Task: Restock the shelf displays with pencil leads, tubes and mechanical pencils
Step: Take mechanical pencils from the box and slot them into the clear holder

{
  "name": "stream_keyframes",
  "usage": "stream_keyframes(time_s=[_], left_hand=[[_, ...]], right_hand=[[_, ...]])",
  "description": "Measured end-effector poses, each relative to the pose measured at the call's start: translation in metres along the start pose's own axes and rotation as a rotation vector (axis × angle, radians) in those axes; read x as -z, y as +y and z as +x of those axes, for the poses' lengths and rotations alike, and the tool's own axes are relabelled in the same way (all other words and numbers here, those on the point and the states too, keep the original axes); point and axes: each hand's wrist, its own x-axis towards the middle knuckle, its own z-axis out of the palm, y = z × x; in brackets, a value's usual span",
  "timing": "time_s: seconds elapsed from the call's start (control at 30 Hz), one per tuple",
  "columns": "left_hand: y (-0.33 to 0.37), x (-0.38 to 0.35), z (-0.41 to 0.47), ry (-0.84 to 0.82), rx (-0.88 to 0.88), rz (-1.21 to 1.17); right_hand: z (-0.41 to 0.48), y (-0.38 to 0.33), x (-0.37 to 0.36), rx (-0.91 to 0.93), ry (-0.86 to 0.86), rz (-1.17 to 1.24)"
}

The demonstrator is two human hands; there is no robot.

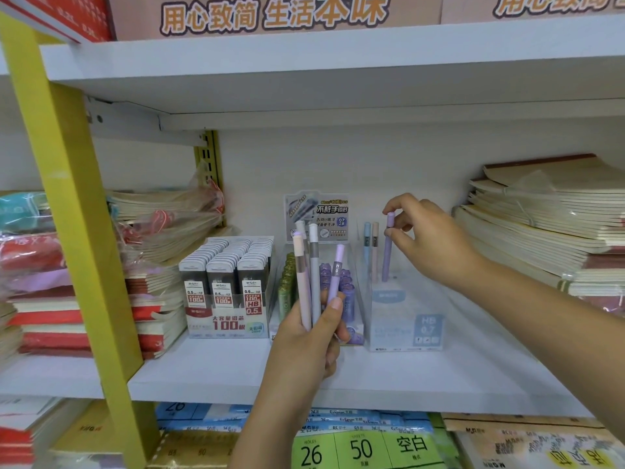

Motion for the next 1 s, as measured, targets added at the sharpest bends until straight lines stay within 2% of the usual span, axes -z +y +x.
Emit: stream_keyframes(time_s=[0.37,0.6,0.8,0.93,1.0], left_hand=[[-0.002,0.001,0.0,0.007,-0.005,0.001],[-0.004,0.003,0.002,0.001,-0.015,-0.006],[-0.005,0.004,0.003,-0.013,-0.025,-0.02],[-0.006,0.004,0.003,-0.016,-0.031,-0.046],[-0.005,0.004,0.002,-0.022,-0.033,-0.053]], right_hand=[[-0.005,0.005,-0.008,-0.055,0.007,0.103],[0.003,0.002,-0.004,-0.032,0.041,-0.037],[0.012,0.007,-0.003,-0.064,0.025,-0.26],[0.011,0.008,-0.005,-0.109,-0.047,-0.29],[0.009,0.005,-0.003,-0.098,-0.028,-0.289]])
